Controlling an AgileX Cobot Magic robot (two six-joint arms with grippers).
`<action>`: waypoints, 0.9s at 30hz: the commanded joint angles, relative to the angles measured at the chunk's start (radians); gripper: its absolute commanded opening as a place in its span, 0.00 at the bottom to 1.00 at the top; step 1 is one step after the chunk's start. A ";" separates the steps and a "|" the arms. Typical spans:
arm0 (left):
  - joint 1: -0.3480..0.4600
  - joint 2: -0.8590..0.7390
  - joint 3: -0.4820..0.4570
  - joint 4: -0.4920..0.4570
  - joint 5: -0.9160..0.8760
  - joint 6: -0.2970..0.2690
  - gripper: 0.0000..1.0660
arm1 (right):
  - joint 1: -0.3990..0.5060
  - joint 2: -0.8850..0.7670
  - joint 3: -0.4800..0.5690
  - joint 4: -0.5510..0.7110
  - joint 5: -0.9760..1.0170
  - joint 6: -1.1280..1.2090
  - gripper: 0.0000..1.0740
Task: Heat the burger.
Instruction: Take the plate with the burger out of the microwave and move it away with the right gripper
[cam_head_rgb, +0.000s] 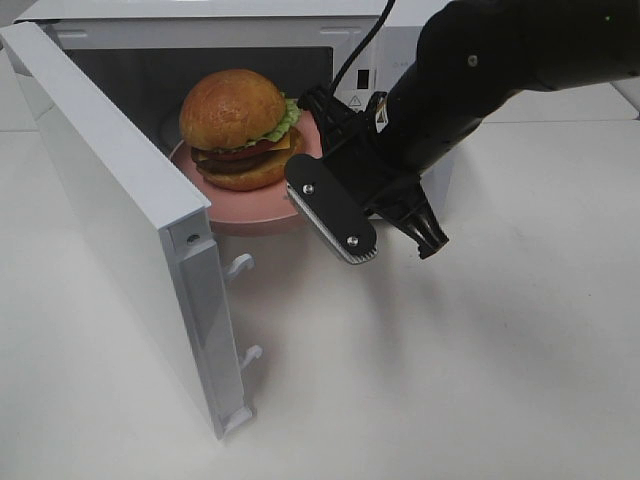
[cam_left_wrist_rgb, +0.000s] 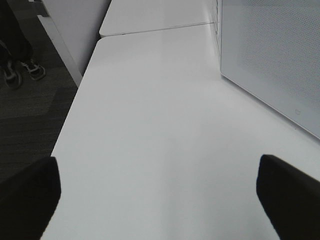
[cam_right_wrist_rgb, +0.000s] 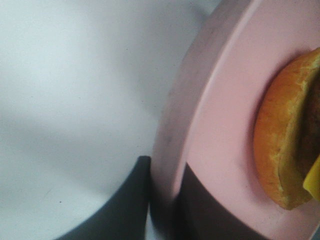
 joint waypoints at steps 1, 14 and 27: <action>-0.001 -0.017 0.001 -0.004 -0.012 -0.002 0.94 | -0.020 -0.056 0.034 0.007 -0.051 0.009 0.00; -0.001 -0.017 0.001 -0.004 -0.012 -0.002 0.94 | -0.019 -0.219 0.192 -0.055 -0.048 0.083 0.00; -0.001 -0.017 0.001 -0.004 -0.012 -0.002 0.94 | -0.019 -0.434 0.344 -0.104 0.031 0.170 0.00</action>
